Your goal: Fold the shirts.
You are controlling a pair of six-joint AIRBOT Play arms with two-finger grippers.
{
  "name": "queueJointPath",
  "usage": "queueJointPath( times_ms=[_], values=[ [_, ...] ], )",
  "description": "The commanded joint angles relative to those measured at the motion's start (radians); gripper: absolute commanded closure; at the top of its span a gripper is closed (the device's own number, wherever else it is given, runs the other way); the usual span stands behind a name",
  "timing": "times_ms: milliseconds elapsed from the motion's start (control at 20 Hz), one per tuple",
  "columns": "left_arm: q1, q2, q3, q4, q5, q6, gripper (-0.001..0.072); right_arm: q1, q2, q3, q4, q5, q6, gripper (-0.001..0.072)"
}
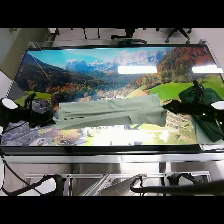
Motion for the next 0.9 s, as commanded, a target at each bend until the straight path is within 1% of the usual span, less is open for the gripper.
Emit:
queueJointPath(
  times_ms=[0,200,300,400,450,500,550,600,650,700,800,850],
  values=[
    [-0.044,-0.146,0.167,-0.074,0.031,0.002,0.0696,0.039,-0.215,0.121,0.201,-0.079,-0.171,0.0690],
    [-0.089,-0.358,0.311,-0.074,0.047,-0.002,0.0695,0.073,-0.420,0.212,0.218,-0.115,-0.223,0.0690],
    [-0.102,-0.434,0.367,-0.074,0.047,-0.002,0.0695,0.072,-0.472,0.231,0.217,-0.129,-0.238,0.0690],
    [-0.111,-0.486,0.416,-0.081,0.023,-0.002,0.0691,0.072,-0.480,0.235,0.217,-0.136,-0.247,0.0686],
    [-0.111,-0.502,0.437,-0.082,0.002,-0.002,0.0690,0.071,-0.470,0.237,0.214,-0.136,-0.258,0.0618],
    [-0.111,-0.509,0.460,-0.082,-0.022,-0.002,0.0686,0.065,-0.454,0.241,0.208,-0.131,-0.285,0.0421],
    [-0.111,-0.509,0.487,-0.081,-0.049,-0.001,0.0415,0.048,-0.430,0.256,0.175,-0.108,-0.298,0.0263],
    [-0.111,-0.509,0.520,-0.081,-0.083,-0.003,0.0042,0.024,-0.401,0.273,0.112,-0.083,-0.291,0.0160],
    [-0.103,-0.507,0.555,-0.080,-0.117,-0.018,-0.0004,0.002,-0.372,0.278,0.054,-0.071,-0.251,0.0045],
    [-0.091,-0.500,0.589,-0.076,-0.148,-0.026,-0.0004,-0.021,-0.349,0.278,-0.006,-0.049,-0.209,0.0018],
    [-0.065,-0.476,0.636,-0.073,-0.170,-0.064,-0.0004,-0.046,-0.347,0.278,-0.076,0.016,-0.157,0.0018],
    [-0.047,-0.460,0.649,-0.074,-0.167,-0.087,-0.0004,-0.047,-0.362,0.277,-0.075,0.045,-0.154,0.0018]
  ],
)
